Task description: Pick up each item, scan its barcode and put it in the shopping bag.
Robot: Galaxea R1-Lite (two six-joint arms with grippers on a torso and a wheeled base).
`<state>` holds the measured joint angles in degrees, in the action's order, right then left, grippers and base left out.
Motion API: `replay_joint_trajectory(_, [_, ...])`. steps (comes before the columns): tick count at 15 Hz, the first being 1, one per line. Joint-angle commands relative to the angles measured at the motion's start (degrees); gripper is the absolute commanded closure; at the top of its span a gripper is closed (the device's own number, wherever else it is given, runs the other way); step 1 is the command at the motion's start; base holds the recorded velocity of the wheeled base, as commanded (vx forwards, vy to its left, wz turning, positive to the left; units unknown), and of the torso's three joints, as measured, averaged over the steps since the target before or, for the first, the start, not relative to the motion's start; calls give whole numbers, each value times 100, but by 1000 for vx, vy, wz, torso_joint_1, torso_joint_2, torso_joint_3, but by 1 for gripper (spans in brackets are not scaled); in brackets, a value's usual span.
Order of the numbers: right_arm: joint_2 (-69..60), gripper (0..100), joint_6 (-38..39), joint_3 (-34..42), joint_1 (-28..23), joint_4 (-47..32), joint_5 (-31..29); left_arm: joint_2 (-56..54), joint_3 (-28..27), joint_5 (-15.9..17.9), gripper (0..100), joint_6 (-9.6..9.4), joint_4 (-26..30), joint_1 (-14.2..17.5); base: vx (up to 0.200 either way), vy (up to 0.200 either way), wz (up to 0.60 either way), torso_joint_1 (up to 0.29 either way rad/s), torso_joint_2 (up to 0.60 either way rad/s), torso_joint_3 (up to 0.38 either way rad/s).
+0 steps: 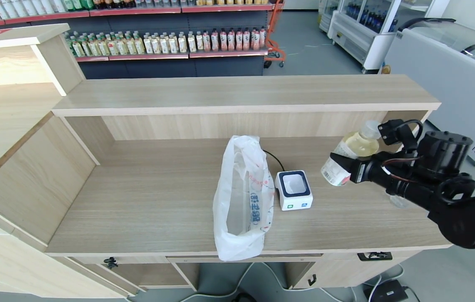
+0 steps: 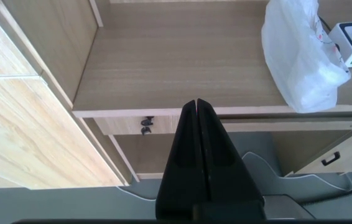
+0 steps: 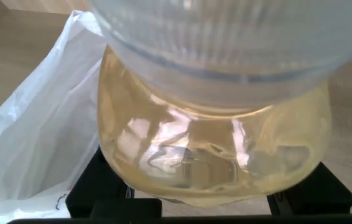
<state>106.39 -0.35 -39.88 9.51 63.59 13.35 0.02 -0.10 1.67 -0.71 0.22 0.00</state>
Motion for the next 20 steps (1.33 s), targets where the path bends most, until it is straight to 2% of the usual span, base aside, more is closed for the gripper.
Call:
replay_joint_trajectory(1, [-681, 100, 132, 446, -10, -145, -60, -2, 1, 0, 100, 0, 4, 0, 0, 0, 0, 0, 0, 0])
replay_joint_trajectory(6, [-760, 100, 150, 507, 7, -233, -166, -2, 1, 0, 100, 0, 4, 0, 0, 0, 0, 0, 0, 0])
replay_joint_trajectory(8, [-619, 100, 211, 463, 95, -233, -157, 6, 1, 0, 100, 0, 4, 0, 0, 200, 0, 2, 0, 2])
replay_joint_trajectory(13, [225, 100, 378, -47, 860, -224, -175, -2, -8, 0, 100, -8, 4, 0, 0, 200, 0, 6, 1, 1])
replay_joint_trajectory(16, [857, 100, 334, -275, 1185, -92, -166, -2, 1, 0, 100, 0, 4, 0, 0, 0, 0, 0, 0, 0])
replay_joint_trajectory(20, [1613, 100, 97, -486, 1501, 453, -157, 6, 1, 0, 100, 0, 4, 0, 0, 0, 0, 0, 0, 0])
